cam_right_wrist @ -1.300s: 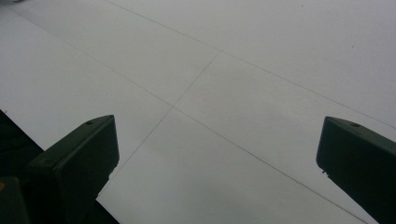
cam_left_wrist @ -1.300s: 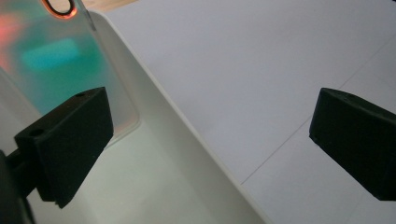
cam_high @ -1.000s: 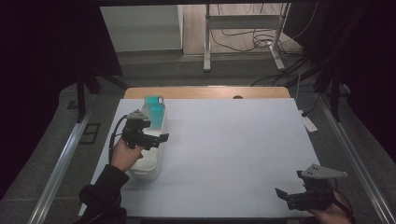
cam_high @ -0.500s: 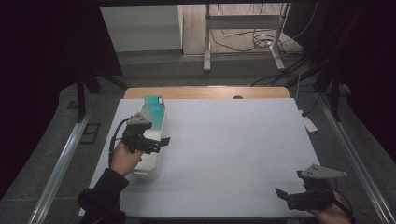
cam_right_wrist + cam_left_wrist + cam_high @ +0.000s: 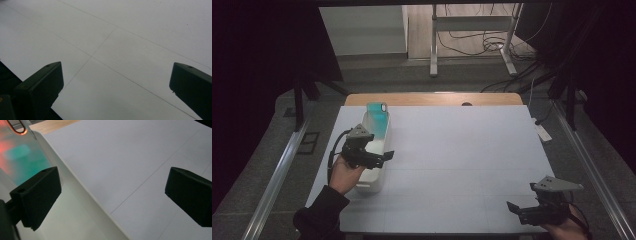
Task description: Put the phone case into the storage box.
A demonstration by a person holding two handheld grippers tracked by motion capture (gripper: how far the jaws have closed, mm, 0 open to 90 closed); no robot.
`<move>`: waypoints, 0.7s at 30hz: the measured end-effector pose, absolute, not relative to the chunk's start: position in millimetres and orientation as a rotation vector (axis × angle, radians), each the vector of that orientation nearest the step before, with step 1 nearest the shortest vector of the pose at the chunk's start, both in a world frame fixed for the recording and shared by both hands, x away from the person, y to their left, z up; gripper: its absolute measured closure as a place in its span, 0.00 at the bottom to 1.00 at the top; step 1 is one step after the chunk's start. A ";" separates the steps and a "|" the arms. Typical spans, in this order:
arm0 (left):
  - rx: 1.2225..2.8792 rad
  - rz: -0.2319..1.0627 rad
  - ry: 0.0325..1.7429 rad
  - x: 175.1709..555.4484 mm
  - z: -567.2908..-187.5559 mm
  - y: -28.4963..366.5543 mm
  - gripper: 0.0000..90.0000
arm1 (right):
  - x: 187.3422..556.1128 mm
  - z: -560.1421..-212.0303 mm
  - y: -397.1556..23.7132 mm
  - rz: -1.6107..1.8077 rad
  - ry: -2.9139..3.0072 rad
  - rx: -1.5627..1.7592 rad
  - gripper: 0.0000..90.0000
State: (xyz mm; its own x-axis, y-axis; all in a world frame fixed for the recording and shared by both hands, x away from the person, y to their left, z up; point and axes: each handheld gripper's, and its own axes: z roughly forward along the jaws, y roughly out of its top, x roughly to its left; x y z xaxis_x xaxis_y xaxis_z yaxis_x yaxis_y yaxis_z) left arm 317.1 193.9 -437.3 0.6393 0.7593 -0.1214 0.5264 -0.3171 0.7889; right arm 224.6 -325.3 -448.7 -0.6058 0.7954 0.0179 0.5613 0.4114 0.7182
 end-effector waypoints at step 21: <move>1.980 0.357 1.010 289.5 -436.6 199.1 0.01 | 224.7 -448.7 -325.2 1.008 2.349 1.170 0.00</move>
State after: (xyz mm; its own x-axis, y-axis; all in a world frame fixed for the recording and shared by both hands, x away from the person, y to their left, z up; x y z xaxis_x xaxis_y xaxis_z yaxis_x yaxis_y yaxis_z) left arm 289.5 199.1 -436.6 0.6309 0.7663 -0.1218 0.5199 -0.3010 0.7994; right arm 224.7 -325.2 -448.7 -0.6085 0.7933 0.0190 0.5604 0.4127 0.7181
